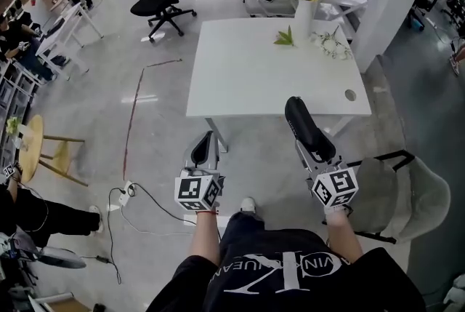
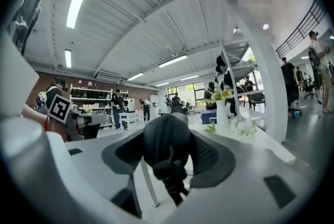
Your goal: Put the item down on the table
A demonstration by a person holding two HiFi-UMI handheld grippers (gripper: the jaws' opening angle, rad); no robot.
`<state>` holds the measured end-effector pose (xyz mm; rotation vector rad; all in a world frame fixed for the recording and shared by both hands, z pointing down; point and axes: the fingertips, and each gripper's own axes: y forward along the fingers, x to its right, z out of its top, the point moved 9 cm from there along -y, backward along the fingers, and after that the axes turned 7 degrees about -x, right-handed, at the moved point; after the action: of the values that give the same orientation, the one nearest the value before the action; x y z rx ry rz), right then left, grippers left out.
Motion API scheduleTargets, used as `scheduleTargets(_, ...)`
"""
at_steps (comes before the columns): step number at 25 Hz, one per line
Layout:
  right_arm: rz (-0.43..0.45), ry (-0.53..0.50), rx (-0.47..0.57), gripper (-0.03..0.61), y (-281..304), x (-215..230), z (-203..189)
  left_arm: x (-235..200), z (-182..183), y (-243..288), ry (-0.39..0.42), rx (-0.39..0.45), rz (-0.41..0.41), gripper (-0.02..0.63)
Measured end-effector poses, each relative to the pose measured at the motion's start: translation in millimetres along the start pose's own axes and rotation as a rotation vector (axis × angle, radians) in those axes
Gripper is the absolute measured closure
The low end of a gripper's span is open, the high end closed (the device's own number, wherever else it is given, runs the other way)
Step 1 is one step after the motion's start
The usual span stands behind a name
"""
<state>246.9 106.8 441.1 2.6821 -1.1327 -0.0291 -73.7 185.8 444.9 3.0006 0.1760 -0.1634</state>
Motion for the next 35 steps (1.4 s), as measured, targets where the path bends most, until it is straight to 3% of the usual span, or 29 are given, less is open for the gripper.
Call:
scheduleTargets(12,-0.074,0.021,-0.022,0.319,102,-2,8,-89,6,79,0.022,-0.023,-0.078,0.604)
scheduleTargets(20,-0.077,0.027,-0.085,0.319,139,-10,0,-114,-13,102,-0.006,-0.063,-0.122,0.604)
scheduleTargets(35,0.035,-0.015,-0.068,0.319,241,3,29,-175,6,142,-0.015,-0.051,-0.034,0.604)
